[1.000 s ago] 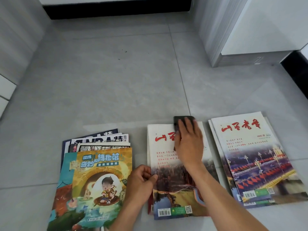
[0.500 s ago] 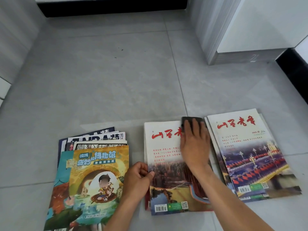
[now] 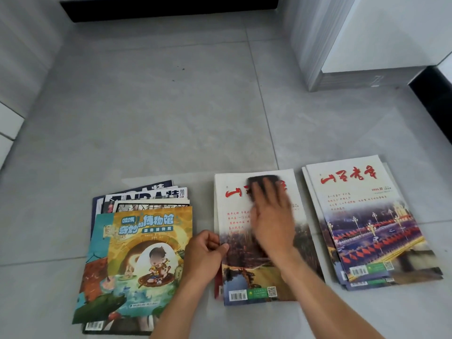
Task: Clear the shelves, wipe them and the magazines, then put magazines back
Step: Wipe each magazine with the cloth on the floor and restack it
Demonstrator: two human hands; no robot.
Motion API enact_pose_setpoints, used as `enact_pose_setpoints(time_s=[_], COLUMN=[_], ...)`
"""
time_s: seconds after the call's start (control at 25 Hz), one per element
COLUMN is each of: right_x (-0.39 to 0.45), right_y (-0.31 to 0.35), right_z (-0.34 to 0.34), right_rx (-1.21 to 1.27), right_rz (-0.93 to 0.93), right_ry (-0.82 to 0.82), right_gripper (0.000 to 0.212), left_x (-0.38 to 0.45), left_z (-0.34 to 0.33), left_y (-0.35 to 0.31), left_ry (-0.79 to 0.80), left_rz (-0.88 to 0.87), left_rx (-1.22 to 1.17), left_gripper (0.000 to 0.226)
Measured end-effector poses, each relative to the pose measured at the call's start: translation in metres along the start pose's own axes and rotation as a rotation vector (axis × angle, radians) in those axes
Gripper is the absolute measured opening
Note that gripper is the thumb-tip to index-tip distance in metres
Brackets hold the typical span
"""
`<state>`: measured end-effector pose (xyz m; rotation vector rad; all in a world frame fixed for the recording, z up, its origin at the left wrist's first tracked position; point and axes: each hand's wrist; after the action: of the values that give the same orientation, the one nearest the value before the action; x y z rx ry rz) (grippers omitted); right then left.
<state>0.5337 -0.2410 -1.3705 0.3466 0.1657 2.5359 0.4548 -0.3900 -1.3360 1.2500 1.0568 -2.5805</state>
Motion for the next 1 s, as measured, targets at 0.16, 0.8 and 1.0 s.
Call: enact_pose_setpoints(time_s=[0.16, 0.8, 1.0], right_x=[-0.030, -0.123, -0.142], right_y=[0.043, -0.032, 0.056], right_z=[-0.006, 0.033, 0.018], right_rx=[0.151, 0.050, 0.140], right_rz=[0.486, 0.012, 0.484], right_ry=[0.086, 0.000, 0.116], right_gripper=[0.050, 0.047, 0.050], left_x=[-0.001, 0.002, 0.002], left_z=[0.004, 0.007, 0.009], left_y=[0.000, 0.000, -0.005], left_ry=[0.048, 0.117, 0.161], left_rz=[0.016, 0.133, 0.194], left_rx=[-0.046, -0.153, -0.236], left_gripper=[0.022, 0.008, 0.014])
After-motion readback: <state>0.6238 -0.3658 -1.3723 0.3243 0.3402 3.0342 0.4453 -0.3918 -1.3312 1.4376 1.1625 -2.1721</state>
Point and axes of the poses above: each hand's wrist, its own x-axis towards the middle knuckle, its own z-axis out of the back of the hand, y = z × x, and after that the axes turned 14 degrees about z, right-handed
